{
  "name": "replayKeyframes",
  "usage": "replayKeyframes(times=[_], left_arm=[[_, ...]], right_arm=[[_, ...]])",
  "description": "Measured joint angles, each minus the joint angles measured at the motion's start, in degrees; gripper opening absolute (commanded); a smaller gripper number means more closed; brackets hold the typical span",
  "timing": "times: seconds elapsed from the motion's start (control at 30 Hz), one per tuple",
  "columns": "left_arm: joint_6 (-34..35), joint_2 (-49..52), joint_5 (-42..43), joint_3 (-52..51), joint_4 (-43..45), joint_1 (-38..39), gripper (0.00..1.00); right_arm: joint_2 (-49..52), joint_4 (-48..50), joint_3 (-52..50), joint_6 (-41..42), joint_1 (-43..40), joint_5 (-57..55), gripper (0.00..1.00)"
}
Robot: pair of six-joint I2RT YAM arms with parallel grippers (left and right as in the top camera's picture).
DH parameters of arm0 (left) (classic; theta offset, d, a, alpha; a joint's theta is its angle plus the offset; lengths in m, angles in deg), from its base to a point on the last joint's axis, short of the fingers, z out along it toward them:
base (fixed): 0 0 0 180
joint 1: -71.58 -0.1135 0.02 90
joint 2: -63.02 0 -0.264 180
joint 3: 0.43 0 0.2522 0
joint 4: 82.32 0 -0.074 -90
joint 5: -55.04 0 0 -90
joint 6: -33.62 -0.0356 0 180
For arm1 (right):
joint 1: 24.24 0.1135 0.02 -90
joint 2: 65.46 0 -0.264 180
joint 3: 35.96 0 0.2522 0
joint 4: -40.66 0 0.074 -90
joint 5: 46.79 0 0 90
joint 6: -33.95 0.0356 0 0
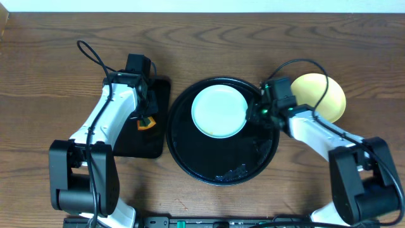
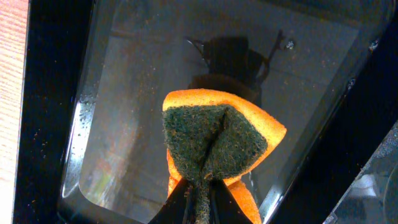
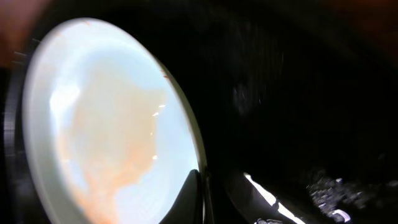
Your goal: Clean dirty plates on tray and stack at the side
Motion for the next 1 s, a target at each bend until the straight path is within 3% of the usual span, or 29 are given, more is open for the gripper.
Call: replayKeyframes(times=[0.2,0.33,0.57,0.73,1.0], left_arm=[[0.0,0.0,0.0,0.0,0.0,0.0,0.09],[0.0,0.0,0.0,0.0,0.0,0.0,0.08],[0.0,0.0,0.0,0.0,0.02,0.0,0.09],[0.0,0.0,-0.02,0.0,0.0,0.0,0.08],[0.0,0.0,-0.02,0.0,0.02,0.0,0.08]], right_arm=[[-2.27,0.55,0.0,-3.52,-3.41,6.03,0.01],[-2.29,-1.44,0.0,-4.24,-3.52,6.56,0.2],[-2.32,-6.27,0.02,-4.09,-3.06,5.86,0.29],[-2.34,-11.26,1.03,-3.56,0.42,2.01,0.3],[-2.43,-26.95,16.68,-7.19,2.64,-9.49,0.38]])
